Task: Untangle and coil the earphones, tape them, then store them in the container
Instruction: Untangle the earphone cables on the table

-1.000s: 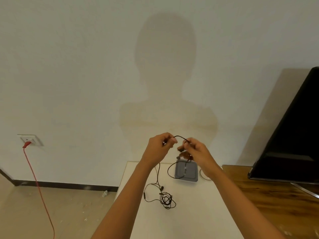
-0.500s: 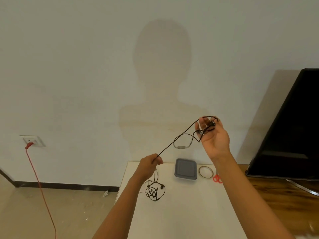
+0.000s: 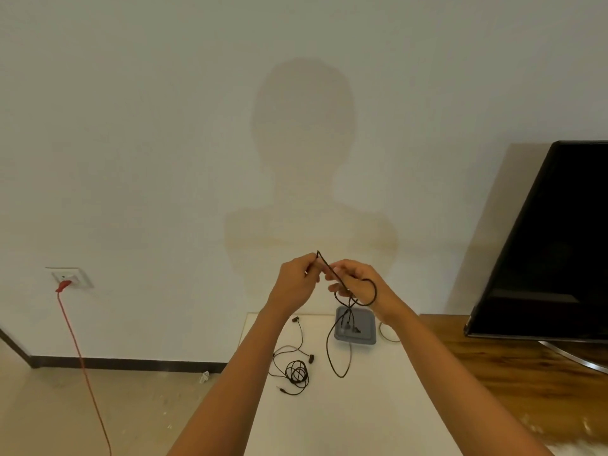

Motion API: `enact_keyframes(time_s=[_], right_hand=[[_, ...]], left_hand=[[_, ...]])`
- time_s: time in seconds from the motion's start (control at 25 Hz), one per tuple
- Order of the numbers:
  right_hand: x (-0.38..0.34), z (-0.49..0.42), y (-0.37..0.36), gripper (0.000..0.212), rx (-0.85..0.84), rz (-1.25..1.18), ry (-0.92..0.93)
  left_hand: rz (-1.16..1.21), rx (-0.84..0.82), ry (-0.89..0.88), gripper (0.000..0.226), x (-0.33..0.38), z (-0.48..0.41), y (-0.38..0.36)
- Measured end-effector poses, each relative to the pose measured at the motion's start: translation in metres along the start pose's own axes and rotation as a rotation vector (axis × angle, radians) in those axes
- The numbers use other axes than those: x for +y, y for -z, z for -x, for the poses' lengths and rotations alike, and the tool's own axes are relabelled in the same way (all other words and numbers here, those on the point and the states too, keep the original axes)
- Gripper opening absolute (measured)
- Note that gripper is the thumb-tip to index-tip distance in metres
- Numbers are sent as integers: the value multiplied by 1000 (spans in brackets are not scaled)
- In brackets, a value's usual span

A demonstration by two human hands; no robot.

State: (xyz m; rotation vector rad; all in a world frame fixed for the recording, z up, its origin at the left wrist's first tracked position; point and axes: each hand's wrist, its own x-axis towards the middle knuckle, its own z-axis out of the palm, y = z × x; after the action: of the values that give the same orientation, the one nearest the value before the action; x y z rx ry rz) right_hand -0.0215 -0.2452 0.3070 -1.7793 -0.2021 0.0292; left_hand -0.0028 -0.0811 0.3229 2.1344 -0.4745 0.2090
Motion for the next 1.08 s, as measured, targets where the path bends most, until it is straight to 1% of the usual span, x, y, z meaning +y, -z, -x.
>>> enact_keyframes(time_s=[0.08,0.12,0.2,0.24,0.32,0.44,0.56,0.64,0.72,0.8,0.88,0.92,1.08], right_hand=[[-2,1,6,25,95,3,-16],[-2,3,11,26,122,33,-33],[2,10,20,20,117,38,-53],[5,12,24,15,95,12,-55],[5,19,25,12,61,-30,-56],[1,26,18,14,44,-71,-55],[-6,29,10,15,31,-94,-37],[-8,30,5,14,36,-66,-14],[-9,29,0,20,41,-26,21],[-8,28,-7,23,46,78,47],[-3,28,-10,23,33,169,28],[1,30,-11,22,23,180,6],[17,36,-9,24,18,95,-15]], left_hand=[[72,67,115,28,-1,5,6],[179,97,209,30,-2,9,10],[457,140,368,30,-1,15,20],[569,155,414,29,1,16,25],[692,163,462,26,6,19,33],[758,133,470,24,15,25,40],[722,89,457,29,23,30,45],[753,52,466,33,27,34,47],[898,14,505,35,33,38,46],[1065,1,503,36,39,41,46],[1153,46,463,35,43,41,49],[1149,91,440,33,44,40,52],[960,234,352,28,39,38,66]])
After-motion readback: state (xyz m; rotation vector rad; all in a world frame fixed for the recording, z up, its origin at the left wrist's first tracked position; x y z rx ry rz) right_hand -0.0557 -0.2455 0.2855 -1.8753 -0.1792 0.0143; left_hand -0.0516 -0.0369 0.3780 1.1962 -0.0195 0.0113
